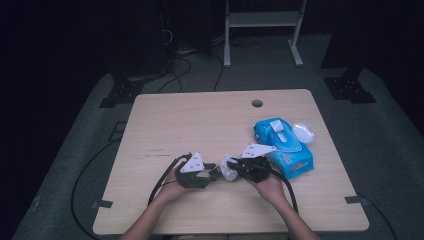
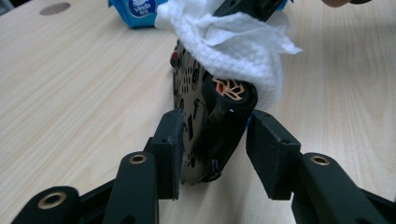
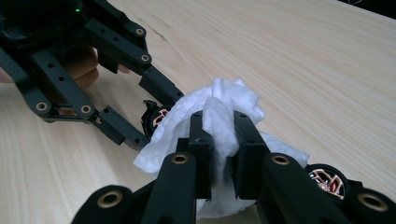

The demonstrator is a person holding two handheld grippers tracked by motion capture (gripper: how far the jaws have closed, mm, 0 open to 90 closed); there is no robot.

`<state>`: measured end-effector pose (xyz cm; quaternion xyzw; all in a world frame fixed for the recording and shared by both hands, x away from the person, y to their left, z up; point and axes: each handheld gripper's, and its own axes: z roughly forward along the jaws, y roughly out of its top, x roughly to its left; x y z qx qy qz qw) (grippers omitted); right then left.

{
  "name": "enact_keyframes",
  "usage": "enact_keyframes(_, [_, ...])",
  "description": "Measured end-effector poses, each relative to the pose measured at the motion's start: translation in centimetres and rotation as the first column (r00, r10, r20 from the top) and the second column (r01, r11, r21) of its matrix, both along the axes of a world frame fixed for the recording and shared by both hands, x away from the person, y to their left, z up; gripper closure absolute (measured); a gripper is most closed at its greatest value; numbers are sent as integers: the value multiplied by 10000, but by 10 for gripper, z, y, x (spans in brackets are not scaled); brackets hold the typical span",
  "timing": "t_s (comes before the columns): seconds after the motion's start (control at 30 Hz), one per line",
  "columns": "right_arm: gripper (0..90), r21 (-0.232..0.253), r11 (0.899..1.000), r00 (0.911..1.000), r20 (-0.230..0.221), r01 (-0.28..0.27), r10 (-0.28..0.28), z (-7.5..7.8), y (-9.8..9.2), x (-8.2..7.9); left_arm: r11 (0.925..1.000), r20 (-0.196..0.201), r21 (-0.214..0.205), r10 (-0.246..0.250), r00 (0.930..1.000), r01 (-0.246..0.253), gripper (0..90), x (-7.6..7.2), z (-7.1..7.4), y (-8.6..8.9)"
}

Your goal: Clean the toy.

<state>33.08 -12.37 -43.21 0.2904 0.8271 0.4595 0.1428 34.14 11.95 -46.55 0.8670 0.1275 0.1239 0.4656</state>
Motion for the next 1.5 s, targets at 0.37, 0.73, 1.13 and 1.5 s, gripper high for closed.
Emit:
enact_keyframes(0.37, [796,152,9996,9996,-134,-241,243,-9,-5,-11,9989,232,470,-51,9997,40,408,-3,-2,-3])
enact_keyframes(0.73, [795,35,9999,9996,-250,-105,105,-12,-7,-4,9976,471,673,143,9988,-174,352,-2,-5,-4])
enact_keyframes(1.13, [793,-621,9956,9957,-565,703,-738,-19,-22,20,9953,347,234,936,9950,-944,222,8,-6,0])
enact_keyframes(1.5, [792,-517,9970,9965,-576,578,-608,-22,-23,19,9913,66,535,1199,9928,-1201,150,13,-14,-4])
